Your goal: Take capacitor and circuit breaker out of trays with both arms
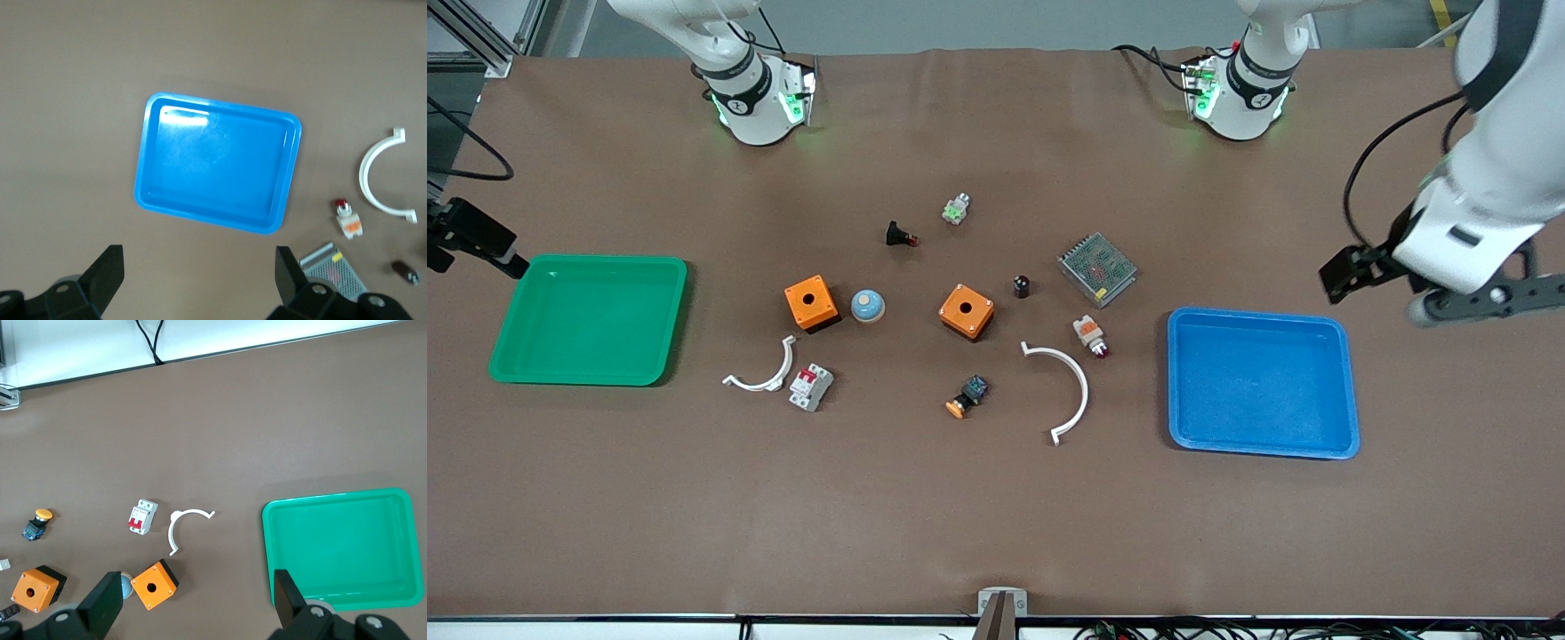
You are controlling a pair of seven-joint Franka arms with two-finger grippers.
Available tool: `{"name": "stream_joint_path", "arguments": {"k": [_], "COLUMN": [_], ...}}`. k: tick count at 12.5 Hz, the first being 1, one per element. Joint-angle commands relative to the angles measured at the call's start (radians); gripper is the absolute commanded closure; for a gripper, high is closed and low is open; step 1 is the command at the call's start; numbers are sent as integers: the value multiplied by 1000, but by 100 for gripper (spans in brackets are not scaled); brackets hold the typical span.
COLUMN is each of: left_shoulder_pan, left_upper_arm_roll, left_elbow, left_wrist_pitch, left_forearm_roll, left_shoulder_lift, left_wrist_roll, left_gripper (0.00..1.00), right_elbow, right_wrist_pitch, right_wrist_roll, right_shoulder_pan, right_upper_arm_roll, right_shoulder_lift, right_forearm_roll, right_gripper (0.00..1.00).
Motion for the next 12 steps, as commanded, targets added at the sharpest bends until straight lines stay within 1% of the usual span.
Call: {"name": "stream_joint_path", "arguments": {"k": [1, 4, 7, 10, 12], "left_shoulder_pan": [-107, -106, -108, -112, -109], "left_upper_arm_roll": [175, 220, 222, 219, 217], "left_elbow": [-78, -125, -159, -167, -167], "left_wrist_pitch": [-50, -53, -55, -69, -67], "left_forearm_roll": [-57, -87, -98, -110, -149], "left_shoulder_lift": [-104, -159, -208, -231, -227], "left_wrist_roll": [105, 175, 172, 160, 160], "left_gripper": [0, 0, 0, 0, 0], "right_elbow": [29, 26, 22, 22, 23], "right_wrist_pitch": [-61, -99, -102, -124, -124], "right_wrist_roll": [-4, -2, -13, -15, -8], "right_shoulder_pan": [-6, -9, -12, -34, -37], "right_upper_arm_roll": [4, 0, -2, -2, -2], "right_shoulder_lift": [3, 0, 3, 3, 3], "right_forearm_roll": [-31, -35, -37, -35, -35], "right_gripper": [0, 0, 0, 0, 0]}}
